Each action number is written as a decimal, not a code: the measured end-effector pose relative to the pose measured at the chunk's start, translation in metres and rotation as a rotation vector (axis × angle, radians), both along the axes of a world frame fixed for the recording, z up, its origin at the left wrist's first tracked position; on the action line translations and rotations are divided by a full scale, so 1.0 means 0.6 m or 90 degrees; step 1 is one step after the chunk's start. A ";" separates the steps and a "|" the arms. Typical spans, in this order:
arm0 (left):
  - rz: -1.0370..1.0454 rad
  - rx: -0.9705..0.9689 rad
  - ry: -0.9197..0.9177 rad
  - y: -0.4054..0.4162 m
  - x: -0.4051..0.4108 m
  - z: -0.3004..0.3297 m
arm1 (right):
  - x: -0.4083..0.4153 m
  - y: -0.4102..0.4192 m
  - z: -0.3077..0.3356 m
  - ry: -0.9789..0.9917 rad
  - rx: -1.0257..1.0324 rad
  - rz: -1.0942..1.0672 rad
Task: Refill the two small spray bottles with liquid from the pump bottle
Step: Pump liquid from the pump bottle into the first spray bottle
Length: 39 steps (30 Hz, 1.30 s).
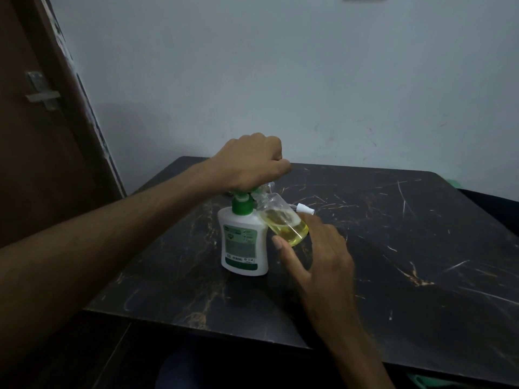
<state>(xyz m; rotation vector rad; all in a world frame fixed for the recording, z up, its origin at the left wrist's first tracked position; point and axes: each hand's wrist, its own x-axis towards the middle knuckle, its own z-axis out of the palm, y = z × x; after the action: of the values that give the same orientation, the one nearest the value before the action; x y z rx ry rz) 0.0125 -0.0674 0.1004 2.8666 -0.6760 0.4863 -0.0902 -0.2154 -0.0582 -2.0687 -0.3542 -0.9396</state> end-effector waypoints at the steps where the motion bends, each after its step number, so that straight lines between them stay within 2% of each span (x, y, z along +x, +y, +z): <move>1: 0.000 0.000 0.001 0.001 -0.001 -0.001 | 0.000 0.001 0.000 -0.002 0.000 0.000; 6: 0.002 0.012 -0.030 0.003 0.001 0.012 | 0.000 0.002 0.000 -0.004 -0.001 -0.003; 12: 0.006 0.001 0.015 -0.001 0.001 -0.001 | 0.001 0.002 0.001 -0.005 -0.001 -0.005; 18: 0.000 0.022 -0.027 -0.001 0.001 0.011 | -0.002 0.001 0.001 -0.009 0.003 -0.002; 23: -0.011 0.009 0.004 -0.001 0.002 -0.001 | 0.000 0.002 0.001 -0.011 -0.006 -0.008; 28: -0.008 0.028 -0.040 0.000 0.000 0.010 | -0.001 0.001 0.000 -0.010 0.000 -0.011; 34: -0.003 0.024 -0.011 -0.001 0.003 0.001 | 0.001 0.002 -0.002 -0.003 0.000 -0.015; 39: -0.007 0.020 -0.043 0.004 0.003 0.006 | 0.001 0.000 -0.003 0.020 0.000 -0.013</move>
<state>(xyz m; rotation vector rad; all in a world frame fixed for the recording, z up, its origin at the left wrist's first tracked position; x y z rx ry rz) 0.0140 -0.0648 0.1040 2.8857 -0.7149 0.5775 -0.0894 -0.2152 -0.0601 -2.0883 -0.3162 -0.9181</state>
